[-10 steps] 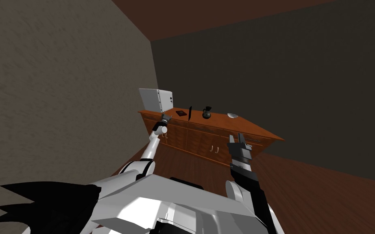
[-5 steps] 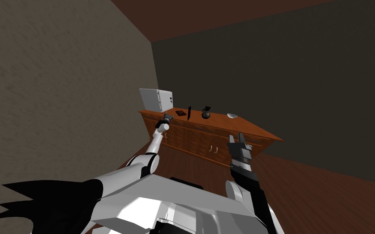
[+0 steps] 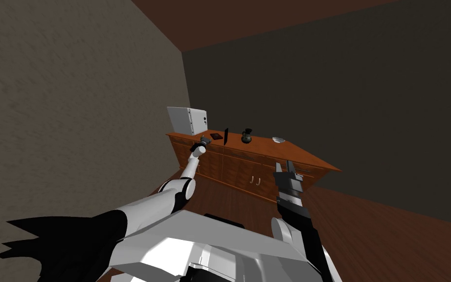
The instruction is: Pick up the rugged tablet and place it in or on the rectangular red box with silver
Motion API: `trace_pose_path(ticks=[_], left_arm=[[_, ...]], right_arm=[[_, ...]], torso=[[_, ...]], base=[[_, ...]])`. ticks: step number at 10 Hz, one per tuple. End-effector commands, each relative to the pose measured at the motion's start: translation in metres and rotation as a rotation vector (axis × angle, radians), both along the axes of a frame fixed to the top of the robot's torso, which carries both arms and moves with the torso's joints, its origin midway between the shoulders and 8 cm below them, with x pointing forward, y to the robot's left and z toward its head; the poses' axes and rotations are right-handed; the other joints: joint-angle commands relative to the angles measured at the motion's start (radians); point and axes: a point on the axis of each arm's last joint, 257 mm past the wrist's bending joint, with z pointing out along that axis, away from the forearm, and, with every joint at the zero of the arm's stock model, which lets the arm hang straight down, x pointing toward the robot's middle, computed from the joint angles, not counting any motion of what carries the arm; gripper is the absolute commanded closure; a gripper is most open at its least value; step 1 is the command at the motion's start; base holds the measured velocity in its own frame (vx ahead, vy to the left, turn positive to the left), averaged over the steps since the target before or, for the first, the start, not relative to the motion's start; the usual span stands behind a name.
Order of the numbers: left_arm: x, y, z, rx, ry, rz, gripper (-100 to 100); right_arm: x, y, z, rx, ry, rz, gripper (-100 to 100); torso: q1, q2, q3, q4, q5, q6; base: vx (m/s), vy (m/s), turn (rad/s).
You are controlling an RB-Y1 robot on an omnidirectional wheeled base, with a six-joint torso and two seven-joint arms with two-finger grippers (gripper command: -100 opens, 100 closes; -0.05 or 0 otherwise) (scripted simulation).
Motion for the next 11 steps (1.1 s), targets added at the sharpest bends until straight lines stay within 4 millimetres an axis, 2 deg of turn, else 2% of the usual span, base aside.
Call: trace_pose_path(ticks=[1,6,7,8,10,11], left_arm=[[0.006,-0.008,-0.005,-0.027,0.017,-0.015,-100],[0.030,-0.040,-0.008,-0.163,0.058,-0.086,-100],[0.037,-0.050,-0.003,-0.202,0.060,-0.109,-100],[0.037,-0.051,-0.008,-0.204,0.069,-0.109,-100],[0.047,-0.071,-0.003,-0.274,0.083,-0.152,-100],[0.047,-0.072,-0.006,-0.275,0.089,-0.153,-100]], right_arm=[[0.000,0.000,0.000,0.000,0.000,0.000,0],[0.000,0.000,0.000,0.000,0.000,0.000,0],[0.000,0.000,0.000,0.000,0.000,0.000,0],[0.000,0.000,0.000,0.000,0.000,0.000,0],[0.000,0.000,0.000,0.000,0.000,0.000,0],[0.000,0.000,0.000,0.000,0.000,0.000,0]], torso=[[0.000,0.000,0.000,0.000,0.000,0.000],[0.000,0.000,0.000,0.000,0.000,0.000],[0.000,0.000,0.000,0.000,0.000,0.000],[0.000,-0.001,-0.001,0.000,0.000,0.000],[0.001,0.000,0.000,0.000,0.000,0.000],[0.000,0.000,0.000,0.000,0.000,0.000]], base=[[0.019,-0.057,0.012],[0.024,-0.067,0.016],[0.045,-0.068,0.015],[0.035,-0.048,0.005],[0.026,-0.070,0.015],[0.025,-0.061,0.013]])
